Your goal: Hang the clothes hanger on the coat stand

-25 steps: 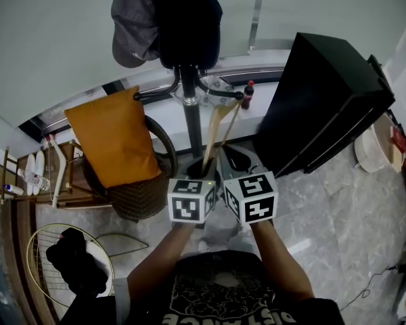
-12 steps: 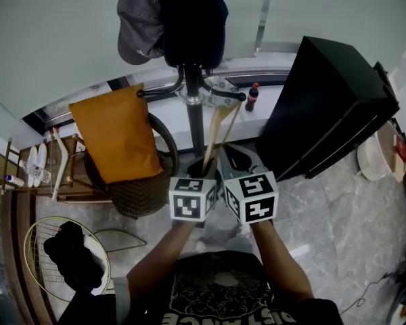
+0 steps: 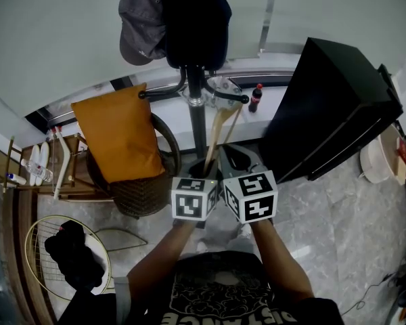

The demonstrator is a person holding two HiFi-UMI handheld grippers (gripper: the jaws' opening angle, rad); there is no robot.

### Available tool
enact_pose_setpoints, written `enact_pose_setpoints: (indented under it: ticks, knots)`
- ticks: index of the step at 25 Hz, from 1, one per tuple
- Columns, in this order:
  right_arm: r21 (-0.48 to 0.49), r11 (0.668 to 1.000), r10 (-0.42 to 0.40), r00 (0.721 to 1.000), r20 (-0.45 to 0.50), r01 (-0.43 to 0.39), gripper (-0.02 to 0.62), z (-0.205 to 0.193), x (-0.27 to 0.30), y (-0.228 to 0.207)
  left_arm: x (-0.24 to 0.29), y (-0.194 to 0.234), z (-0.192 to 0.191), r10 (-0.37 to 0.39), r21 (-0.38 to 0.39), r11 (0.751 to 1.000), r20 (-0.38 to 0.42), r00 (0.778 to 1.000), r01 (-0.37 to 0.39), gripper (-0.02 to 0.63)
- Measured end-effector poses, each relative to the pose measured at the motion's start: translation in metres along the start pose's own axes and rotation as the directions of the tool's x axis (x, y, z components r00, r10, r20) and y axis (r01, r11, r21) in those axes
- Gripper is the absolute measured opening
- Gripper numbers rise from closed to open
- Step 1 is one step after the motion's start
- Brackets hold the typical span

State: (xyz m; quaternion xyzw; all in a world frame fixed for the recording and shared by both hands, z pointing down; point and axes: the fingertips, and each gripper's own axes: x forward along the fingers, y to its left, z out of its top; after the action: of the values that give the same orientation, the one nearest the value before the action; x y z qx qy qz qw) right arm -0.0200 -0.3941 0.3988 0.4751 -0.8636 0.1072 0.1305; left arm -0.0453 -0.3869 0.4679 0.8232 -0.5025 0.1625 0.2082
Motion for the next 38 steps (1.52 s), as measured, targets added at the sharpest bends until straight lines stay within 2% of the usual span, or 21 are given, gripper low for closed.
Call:
enact_pose_setpoints:
  ticks: [23, 38]
  knots:
    - [0.020, 1.000, -0.012, 1.000, -0.014, 0.012, 0.000, -0.006, 0.013, -0.020, 0.026, 0.007, -0.012, 0.014, 0.002, 1.000, -0.048, 0.999, -0.014, 0.054]
    - [0.032, 0.999, -0.008, 0.999, -0.034, 0.009, 0.000, -0.018, 0.014, -0.019, 0.025, 0.014, -0.014, 0.057, 0.038, 0.998, -0.035, 0.998, -0.055, 0.055]
